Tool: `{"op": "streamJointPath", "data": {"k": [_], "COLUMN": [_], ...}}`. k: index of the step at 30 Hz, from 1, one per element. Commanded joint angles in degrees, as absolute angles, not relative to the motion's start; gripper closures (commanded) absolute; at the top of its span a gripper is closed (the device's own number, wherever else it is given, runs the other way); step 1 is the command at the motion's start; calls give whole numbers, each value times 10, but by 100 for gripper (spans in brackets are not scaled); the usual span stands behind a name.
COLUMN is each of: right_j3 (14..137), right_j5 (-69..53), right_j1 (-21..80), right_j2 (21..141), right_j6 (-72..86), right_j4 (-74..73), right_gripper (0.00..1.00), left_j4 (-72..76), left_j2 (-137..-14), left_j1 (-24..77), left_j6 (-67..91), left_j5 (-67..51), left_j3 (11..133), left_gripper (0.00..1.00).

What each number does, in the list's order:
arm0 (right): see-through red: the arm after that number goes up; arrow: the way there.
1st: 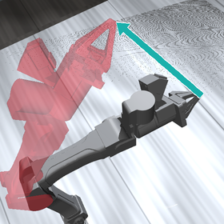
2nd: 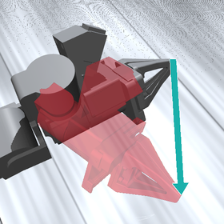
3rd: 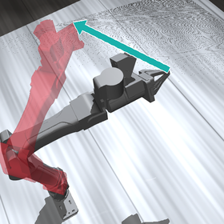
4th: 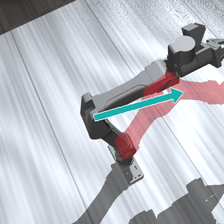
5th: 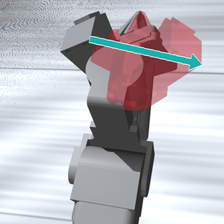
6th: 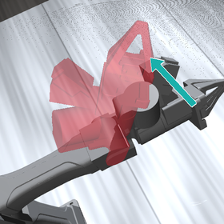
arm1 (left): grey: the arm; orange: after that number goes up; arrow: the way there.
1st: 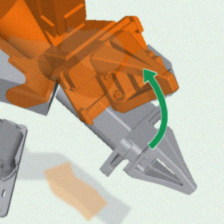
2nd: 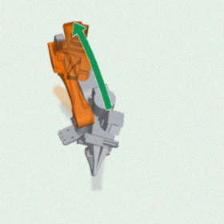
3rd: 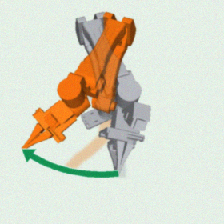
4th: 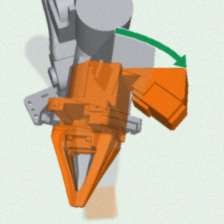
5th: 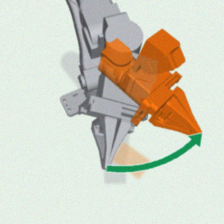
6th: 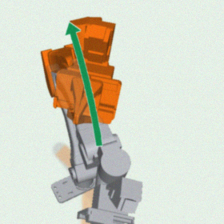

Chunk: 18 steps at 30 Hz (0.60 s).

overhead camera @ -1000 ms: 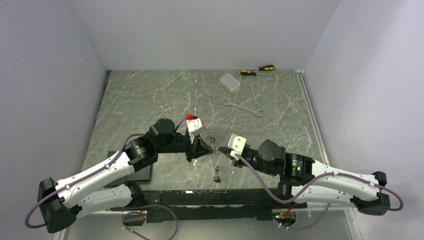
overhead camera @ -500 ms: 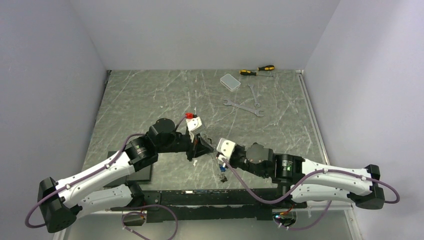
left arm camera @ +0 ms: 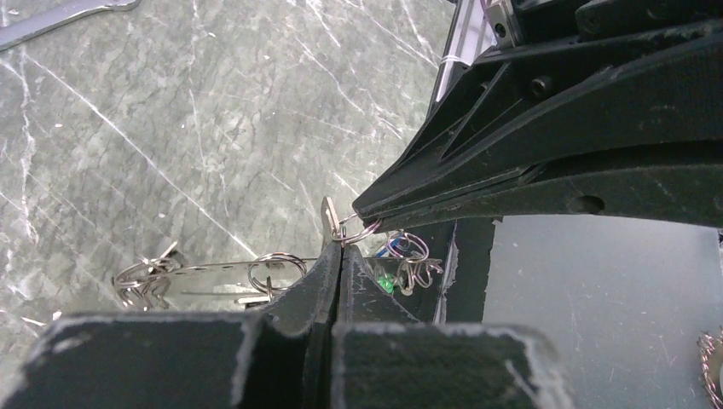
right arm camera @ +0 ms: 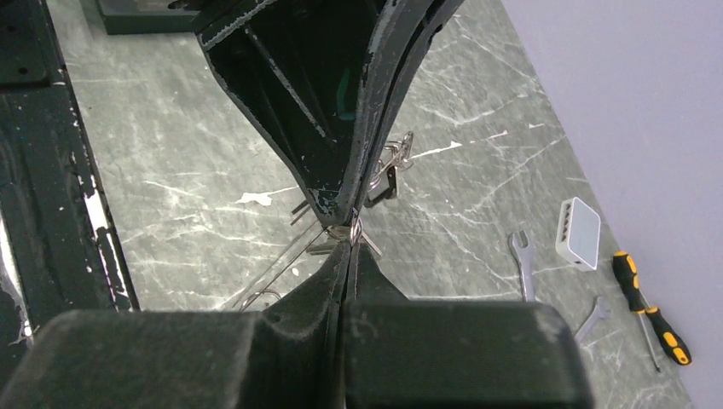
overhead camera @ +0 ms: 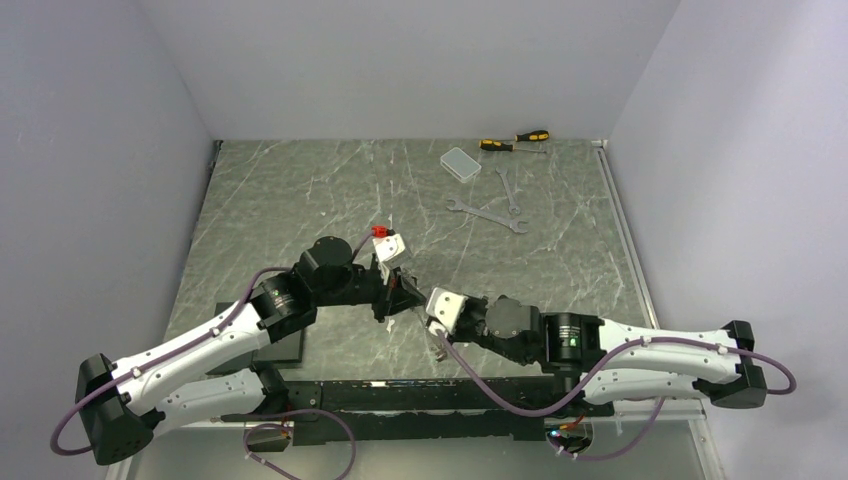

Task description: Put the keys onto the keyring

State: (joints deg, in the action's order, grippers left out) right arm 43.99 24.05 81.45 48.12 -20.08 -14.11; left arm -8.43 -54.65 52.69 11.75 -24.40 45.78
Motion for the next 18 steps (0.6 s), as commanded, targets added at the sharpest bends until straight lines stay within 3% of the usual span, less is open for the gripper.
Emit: {"op": "streamJointPath", "data": {"k": [1,18], "right_j3": [465,470], "right_j5": [271,306], "right_j1": [830,857], "right_j2": [492,510], "right_j6": [-213,-232], "right_j4": [-150,-170], "right_gripper": [100,100], "left_j4": [-58,-75], "left_j2": [-539,-540], "left_j1": [529,529], "left_j6": [122,116], "left_j5": [-234,-228], "left_j3": [491,498], "left_gripper": [100,100]}}
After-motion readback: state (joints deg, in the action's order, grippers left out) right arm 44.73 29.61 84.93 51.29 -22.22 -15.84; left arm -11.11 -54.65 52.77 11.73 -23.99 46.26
